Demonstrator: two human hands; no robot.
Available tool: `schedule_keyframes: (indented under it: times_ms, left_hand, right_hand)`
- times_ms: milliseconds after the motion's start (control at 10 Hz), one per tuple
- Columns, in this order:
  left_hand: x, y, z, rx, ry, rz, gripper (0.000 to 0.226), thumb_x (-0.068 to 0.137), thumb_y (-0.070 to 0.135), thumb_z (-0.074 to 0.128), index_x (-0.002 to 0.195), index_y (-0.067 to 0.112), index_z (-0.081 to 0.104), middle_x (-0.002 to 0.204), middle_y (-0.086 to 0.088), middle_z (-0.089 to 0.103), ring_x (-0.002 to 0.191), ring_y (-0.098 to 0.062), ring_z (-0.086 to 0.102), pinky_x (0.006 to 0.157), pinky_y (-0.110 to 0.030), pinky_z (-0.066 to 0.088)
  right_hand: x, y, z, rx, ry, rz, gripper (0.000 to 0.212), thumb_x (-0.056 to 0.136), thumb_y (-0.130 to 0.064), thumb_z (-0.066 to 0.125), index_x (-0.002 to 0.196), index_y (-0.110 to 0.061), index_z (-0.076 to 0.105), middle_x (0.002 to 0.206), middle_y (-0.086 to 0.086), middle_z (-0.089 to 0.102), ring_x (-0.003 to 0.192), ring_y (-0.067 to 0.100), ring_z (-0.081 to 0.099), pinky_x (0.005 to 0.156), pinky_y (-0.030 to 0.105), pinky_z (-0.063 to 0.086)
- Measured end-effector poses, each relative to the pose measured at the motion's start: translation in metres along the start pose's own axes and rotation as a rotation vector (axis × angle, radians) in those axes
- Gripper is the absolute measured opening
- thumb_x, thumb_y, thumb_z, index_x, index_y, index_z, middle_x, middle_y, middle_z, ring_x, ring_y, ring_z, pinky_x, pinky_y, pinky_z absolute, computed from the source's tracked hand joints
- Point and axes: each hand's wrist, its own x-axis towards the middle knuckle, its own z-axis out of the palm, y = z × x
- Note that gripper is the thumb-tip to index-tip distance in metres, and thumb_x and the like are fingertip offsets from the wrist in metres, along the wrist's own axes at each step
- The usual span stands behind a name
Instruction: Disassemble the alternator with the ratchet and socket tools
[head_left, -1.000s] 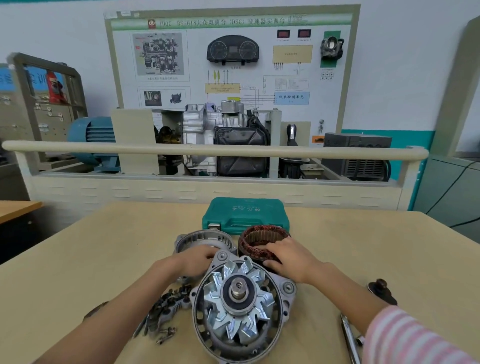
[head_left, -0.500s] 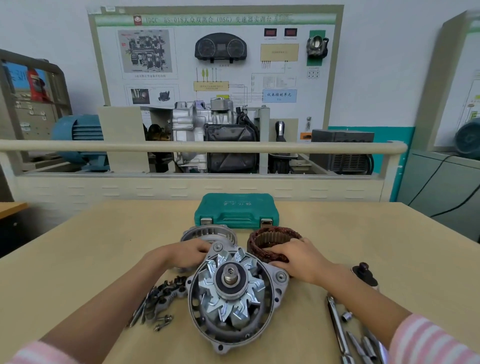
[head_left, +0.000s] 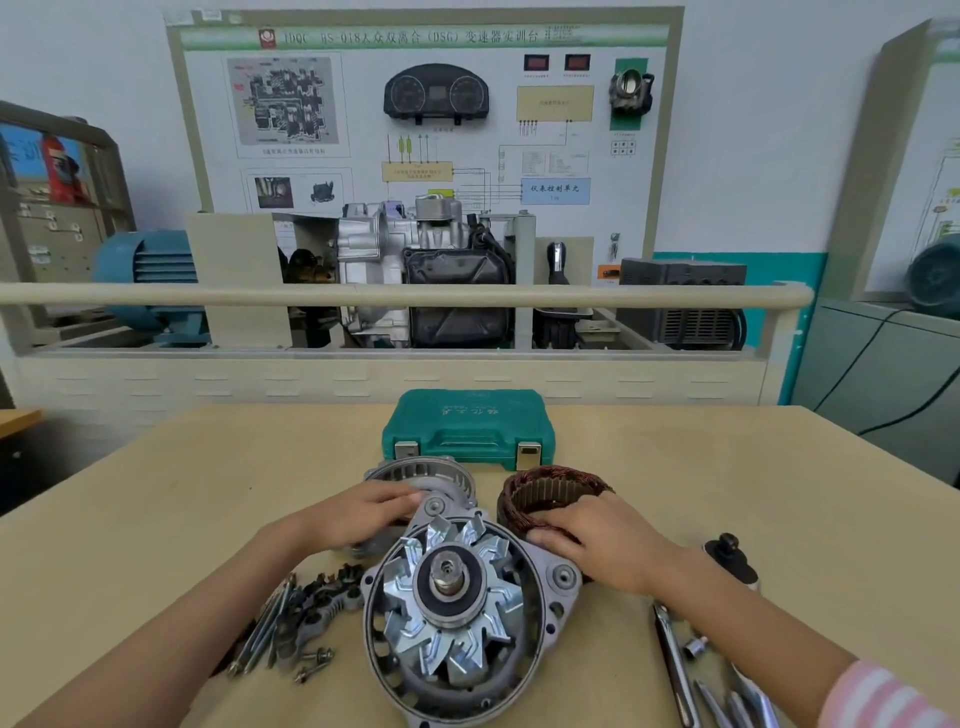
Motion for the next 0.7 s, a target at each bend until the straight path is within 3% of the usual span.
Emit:
schedule_keyframes:
  times_ms: [100, 200, 300, 400, 600, 700]
  left_hand:
    - [-0.005, -0.004, 0.004, 0.038, -0.034, -0.053, 0.027, 0.101, 0.025, 0.038, 0.100, 0.013, 0.062, 0.100, 0.000, 0.061, 0.090, -0.014, 0.054, 0.092, -0.035, 0.039]
    - [-0.006, -0.007, 0.008, 0.074, -0.005, -0.092, 0.033, 0.102, 0.022, 0.033, 0.092, 0.003, 0.058, 0.104, -0.019, 0.060, 0.098, -0.027, 0.055, 0.093, -0.034, 0.037]
    - [-0.008, -0.004, 0.009, 0.085, 0.006, -0.089, 0.028, 0.102, 0.021, 0.032, 0.085, 0.008, 0.051, 0.102, -0.022, 0.058, 0.093, -0.027, 0.054, 0.088, -0.033, 0.037]
    - [-0.011, -0.005, 0.009, 0.106, -0.009, -0.095, 0.030, 0.102, 0.020, 0.032, 0.084, 0.006, 0.051, 0.100, -0.018, 0.058, 0.095, -0.026, 0.053, 0.088, -0.031, 0.036]
    - [-0.019, -0.005, 0.011, 0.095, -0.031, -0.124, 0.035, 0.102, 0.021, 0.031, 0.117, 0.004, 0.058, 0.128, -0.015, 0.055, 0.110, -0.017, 0.050, 0.094, -0.026, 0.032]
    - [-0.027, 0.004, 0.007, 0.009, 0.016, -0.121, 0.035, 0.101, 0.023, 0.034, 0.131, 0.017, 0.051, 0.135, -0.005, 0.052, 0.117, -0.015, 0.049, 0.094, -0.018, 0.036]
  right_hand:
    - [-0.005, 0.002, -0.003, 0.143, 0.007, 0.038, 0.040, 0.099, -0.047, 0.027, 0.095, -0.031, 0.063, 0.088, -0.010, 0.066, 0.078, 0.004, 0.054, 0.080, 0.029, 0.033]
    - [-0.006, 0.003, -0.004, 0.021, -0.009, 0.011, 0.043, 0.100, -0.046, 0.028, 0.115, -0.029, 0.065, 0.103, -0.005, 0.070, 0.096, 0.014, 0.059, 0.081, 0.027, 0.031]
    - [-0.007, -0.005, -0.003, -0.044, 0.011, 0.024, 0.045, 0.101, -0.044, 0.024, 0.107, -0.029, 0.066, 0.092, 0.001, 0.069, 0.090, 0.019, 0.059, 0.078, 0.030, 0.033]
    - [-0.012, -0.011, 0.002, -0.056, 0.021, 0.066, 0.043, 0.101, -0.044, 0.022, 0.109, -0.034, 0.063, 0.094, -0.002, 0.069, 0.094, 0.018, 0.058, 0.080, 0.032, 0.033]
    - [-0.019, -0.017, 0.003, -0.026, 0.006, 0.140, 0.047, 0.101, -0.043, 0.019, 0.108, -0.032, 0.065, 0.100, -0.003, 0.069, 0.098, 0.016, 0.059, 0.086, 0.032, 0.034]
    - [-0.021, -0.018, -0.006, 0.009, 0.027, 0.139, 0.047, 0.100, -0.045, 0.023, 0.106, -0.021, 0.064, 0.102, -0.001, 0.067, 0.098, 0.017, 0.058, 0.085, 0.031, 0.038]
